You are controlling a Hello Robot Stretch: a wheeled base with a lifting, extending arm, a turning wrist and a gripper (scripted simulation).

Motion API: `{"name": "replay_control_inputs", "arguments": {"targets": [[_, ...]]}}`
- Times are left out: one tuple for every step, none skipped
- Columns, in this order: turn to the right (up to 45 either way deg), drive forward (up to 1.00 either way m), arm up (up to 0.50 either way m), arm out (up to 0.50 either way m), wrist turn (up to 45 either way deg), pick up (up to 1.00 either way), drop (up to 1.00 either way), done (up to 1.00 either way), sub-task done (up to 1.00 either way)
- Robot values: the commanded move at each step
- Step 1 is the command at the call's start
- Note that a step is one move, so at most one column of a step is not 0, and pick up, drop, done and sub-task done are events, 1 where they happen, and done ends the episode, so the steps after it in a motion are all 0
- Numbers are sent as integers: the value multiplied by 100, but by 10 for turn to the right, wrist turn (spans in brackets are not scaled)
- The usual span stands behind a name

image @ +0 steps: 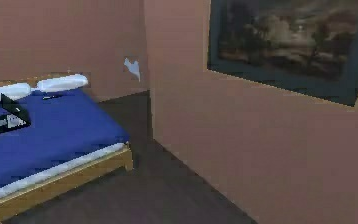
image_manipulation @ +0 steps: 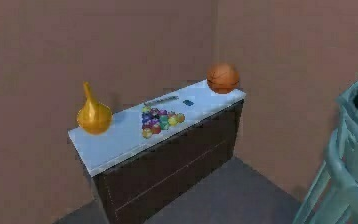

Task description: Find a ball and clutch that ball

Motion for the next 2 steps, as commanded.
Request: {"name": "replay_control_inputs", "arguments": {"targets": [[450,0,0,0,0,0,0,0,0],[120,0,0,0,0,0,0,0,0]]}}
